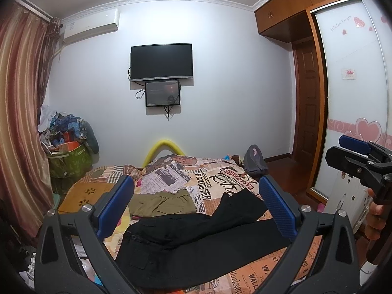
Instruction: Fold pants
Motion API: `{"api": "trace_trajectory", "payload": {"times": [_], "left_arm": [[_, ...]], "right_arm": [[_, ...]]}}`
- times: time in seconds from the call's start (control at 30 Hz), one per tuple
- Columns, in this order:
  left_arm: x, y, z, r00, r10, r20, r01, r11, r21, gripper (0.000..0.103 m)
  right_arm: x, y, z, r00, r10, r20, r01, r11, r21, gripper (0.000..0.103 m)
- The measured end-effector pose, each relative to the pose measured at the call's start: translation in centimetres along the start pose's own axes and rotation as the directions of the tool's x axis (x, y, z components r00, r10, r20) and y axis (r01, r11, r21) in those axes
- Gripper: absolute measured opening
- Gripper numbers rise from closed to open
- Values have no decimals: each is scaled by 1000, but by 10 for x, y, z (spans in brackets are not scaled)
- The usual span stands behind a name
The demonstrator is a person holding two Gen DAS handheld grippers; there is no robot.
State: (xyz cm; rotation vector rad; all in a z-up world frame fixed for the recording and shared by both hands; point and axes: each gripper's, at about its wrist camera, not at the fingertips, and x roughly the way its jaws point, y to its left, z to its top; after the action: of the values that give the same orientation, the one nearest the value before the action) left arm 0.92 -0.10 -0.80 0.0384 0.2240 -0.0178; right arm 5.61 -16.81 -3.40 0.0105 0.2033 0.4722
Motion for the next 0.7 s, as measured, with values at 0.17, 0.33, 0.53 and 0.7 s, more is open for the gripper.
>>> {"api": "trace_trajectory", "payload": {"times": [0.17, 0.33, 0.53, 0.7], "left_arm": [[0, 1, 0, 1000, -3, 0, 3, 1000, -5, 103], [0, 1, 0, 1000, -2, 0, 2, 1000, -4, 103], [1, 1, 1, 1000, -1, 1, 1, 1000, -7, 103], [2, 2, 1, 1000, 0, 2, 0, 1000, -13, 103]], "right_arm": [[0, 1, -1, 1000, -3, 5, 3, 1000, -6, 103], [1, 2, -1, 1000, -3, 4, 3, 1000, -6, 103], [2, 3, -3, 1000, -3, 1, 3, 1000, -6, 103], [2, 4, -4, 1000, -5, 0, 5, 1000, -8, 103]]}}
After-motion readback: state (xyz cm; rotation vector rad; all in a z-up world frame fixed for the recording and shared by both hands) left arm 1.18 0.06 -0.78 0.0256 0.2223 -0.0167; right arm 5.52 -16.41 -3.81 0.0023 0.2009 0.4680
